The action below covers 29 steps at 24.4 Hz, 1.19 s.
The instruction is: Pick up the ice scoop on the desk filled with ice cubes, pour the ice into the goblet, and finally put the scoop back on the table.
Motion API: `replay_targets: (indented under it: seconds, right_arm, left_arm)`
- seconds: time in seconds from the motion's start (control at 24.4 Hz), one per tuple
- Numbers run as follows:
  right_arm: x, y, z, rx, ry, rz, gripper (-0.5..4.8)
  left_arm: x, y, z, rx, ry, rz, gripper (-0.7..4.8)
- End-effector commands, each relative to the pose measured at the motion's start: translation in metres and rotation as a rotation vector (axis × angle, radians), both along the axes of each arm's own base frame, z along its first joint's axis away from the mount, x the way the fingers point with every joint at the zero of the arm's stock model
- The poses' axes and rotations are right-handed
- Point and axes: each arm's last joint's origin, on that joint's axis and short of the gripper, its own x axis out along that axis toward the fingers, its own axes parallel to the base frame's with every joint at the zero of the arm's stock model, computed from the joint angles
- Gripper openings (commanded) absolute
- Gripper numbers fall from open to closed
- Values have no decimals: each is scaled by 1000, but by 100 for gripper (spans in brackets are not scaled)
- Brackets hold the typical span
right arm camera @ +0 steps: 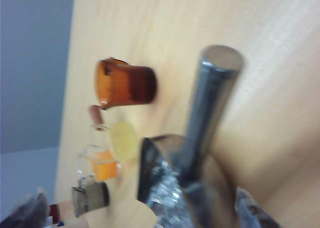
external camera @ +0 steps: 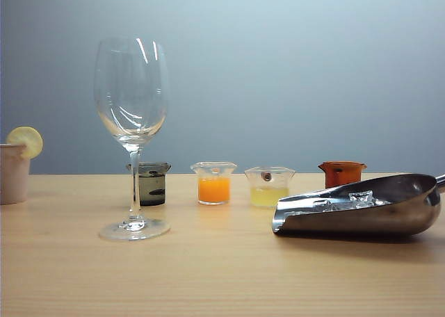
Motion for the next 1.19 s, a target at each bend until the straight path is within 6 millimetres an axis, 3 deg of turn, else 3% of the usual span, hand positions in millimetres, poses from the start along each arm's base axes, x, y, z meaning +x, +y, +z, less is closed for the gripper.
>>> replay_targets:
  seconds: [0.04,0.16,0.29,0.41,0.74,0.99,1.19]
  right_arm:
    - [1,-3,7,-85,-73,-69,437]
    - [2,-3,1,-109,-51,-67,418]
    - [5,-2,-18,-101,-21,-73,418]
    - [13,-2,-32,-110,-89,-89,417]
    - [34,0,-44,-102,-94,-70,416]
    - [48,1,-55,-92,-113,-63,337]
    - [53,1,-63,-92,-95,-60,336]
  left_arm:
    - [0,0,2,-5,-14,2,-6]
    - [0,0,1,9,-14,1,-6]
    - [0,0,0,27,-14,-2,-6]
    - [0,0,0,29,-11,-2,-6]
    - [-1,0,-2,39,10,-2,-6]
    - [-1,0,-2,40,13,-2,-6]
    - [-1,0,-3,42,16,-2,-6]
